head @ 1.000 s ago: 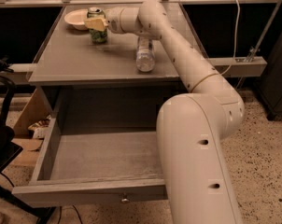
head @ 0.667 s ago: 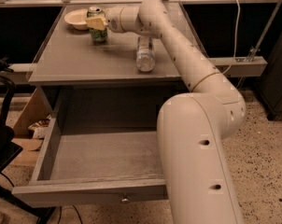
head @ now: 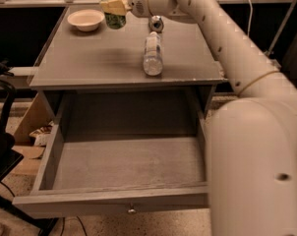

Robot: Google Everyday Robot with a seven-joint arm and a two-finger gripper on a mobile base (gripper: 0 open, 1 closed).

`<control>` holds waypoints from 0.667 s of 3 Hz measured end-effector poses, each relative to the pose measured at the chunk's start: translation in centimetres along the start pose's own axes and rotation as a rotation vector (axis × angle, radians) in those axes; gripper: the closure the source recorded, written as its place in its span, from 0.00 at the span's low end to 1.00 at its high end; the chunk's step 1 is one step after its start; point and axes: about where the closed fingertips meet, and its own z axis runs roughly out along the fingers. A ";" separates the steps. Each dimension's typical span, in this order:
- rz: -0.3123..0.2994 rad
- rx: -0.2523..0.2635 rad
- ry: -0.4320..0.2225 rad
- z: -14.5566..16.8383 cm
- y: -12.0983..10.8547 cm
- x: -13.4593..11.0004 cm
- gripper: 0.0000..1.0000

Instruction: Place green can into top drawer

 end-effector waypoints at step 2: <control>-0.043 0.028 -0.112 -13.7 9.0 -6.0 1.00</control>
Offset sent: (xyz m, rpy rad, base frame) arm -0.2295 -0.1681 -0.0127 0.0258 0.0313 -0.1293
